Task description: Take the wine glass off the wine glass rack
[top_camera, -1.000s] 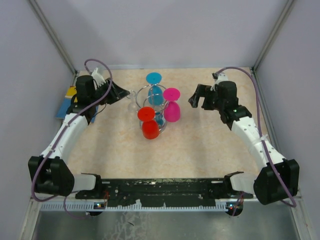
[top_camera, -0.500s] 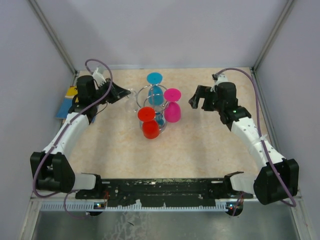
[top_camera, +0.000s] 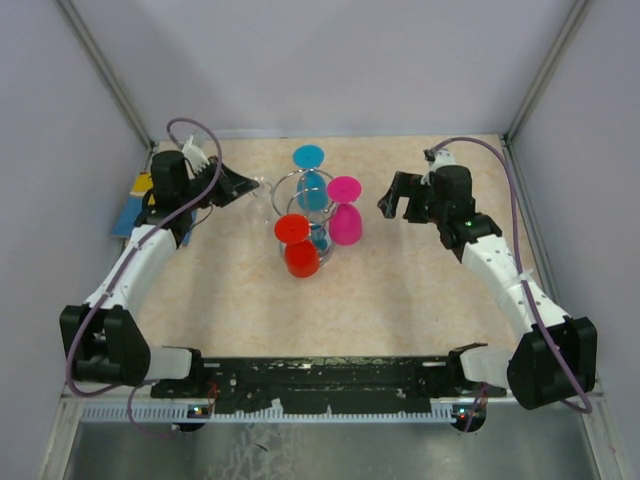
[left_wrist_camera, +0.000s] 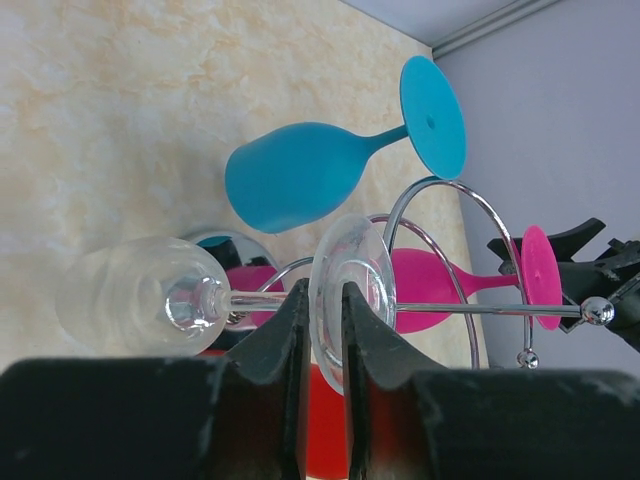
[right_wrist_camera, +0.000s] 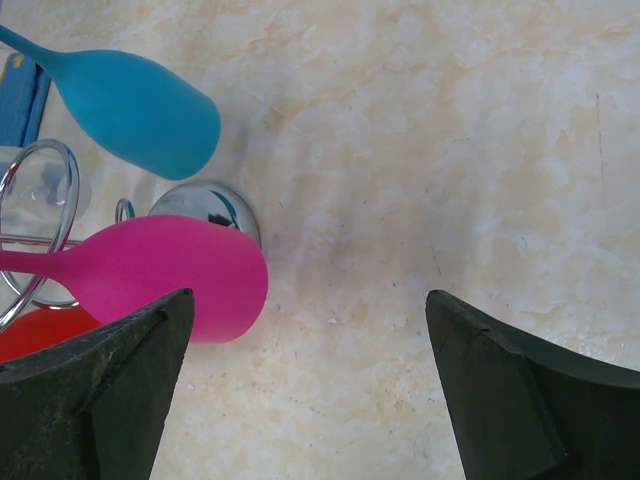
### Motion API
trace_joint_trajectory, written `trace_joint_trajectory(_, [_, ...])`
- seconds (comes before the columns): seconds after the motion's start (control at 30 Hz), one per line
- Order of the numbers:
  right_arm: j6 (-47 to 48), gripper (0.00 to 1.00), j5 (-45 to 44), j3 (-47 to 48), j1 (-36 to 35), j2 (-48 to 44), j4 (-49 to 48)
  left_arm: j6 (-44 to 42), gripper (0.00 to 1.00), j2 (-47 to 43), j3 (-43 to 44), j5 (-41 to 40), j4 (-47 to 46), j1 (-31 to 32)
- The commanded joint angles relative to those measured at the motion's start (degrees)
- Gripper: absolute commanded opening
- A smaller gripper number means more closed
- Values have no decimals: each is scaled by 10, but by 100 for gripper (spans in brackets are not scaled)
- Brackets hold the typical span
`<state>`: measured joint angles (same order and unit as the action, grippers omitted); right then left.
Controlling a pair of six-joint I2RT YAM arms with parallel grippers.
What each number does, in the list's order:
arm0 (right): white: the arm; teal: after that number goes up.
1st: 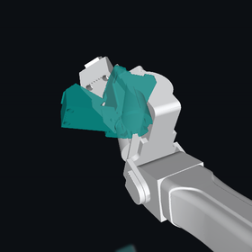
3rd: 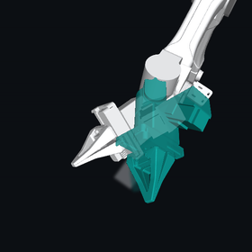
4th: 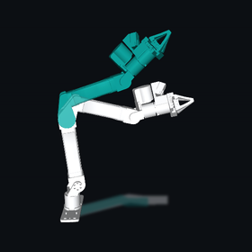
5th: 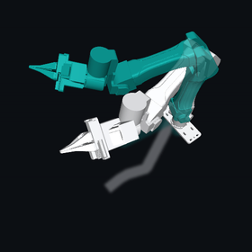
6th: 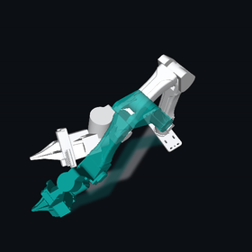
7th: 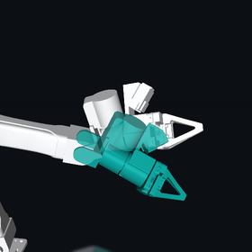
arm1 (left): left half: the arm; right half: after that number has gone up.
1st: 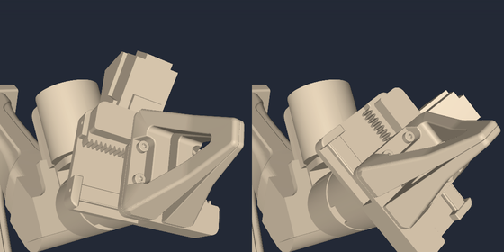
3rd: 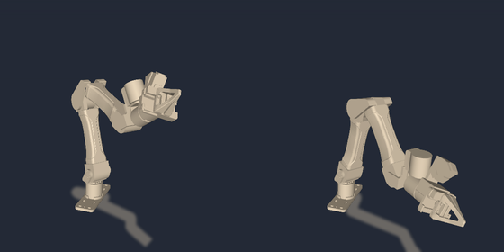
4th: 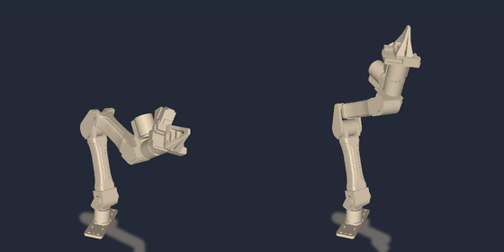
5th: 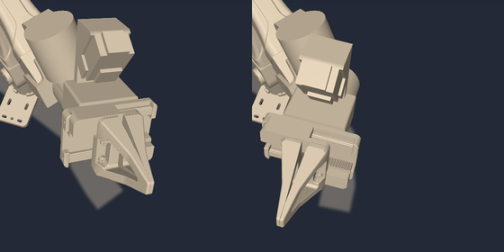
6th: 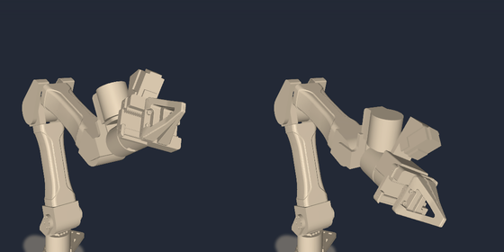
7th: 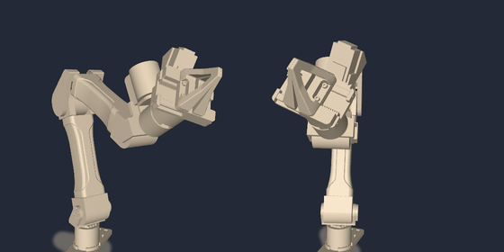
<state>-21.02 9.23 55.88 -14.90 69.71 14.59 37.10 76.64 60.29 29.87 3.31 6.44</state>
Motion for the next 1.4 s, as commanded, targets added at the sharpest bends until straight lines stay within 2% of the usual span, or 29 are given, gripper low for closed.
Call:
trace_joint_trajectory(0.0, [11, 99, -6, 1, -4, -6, -23, -32, 0, -18, 18, -1, 25, -16])
trace_joint_trajectory(0.27, [14, 99, -6, 0, -4, -2, -25, -30, 0, -33, 14, 26, 32, -58])
trace_joint_trajectory(0.5, [15, 99, -6, 0, -4, -3, -25, -44, 0, -44, 27, 15, 46, -76])
trace_joint_trajectory(0.8, [21, 99, -12, -3, -4, -15, -23, -105, 0, -29, 94, -110, 111, -79])
trace_joint_trajectory(1.1, [19, 99, -1, -8, -4, -21, -33, -167, 0, 68, 230, -206, 185, -69])
trace_joint_trajectory(1.37, [23, 99, 3, -11, -4, -28, -27, -198, 0, 149, 299, -277, 216, -58])
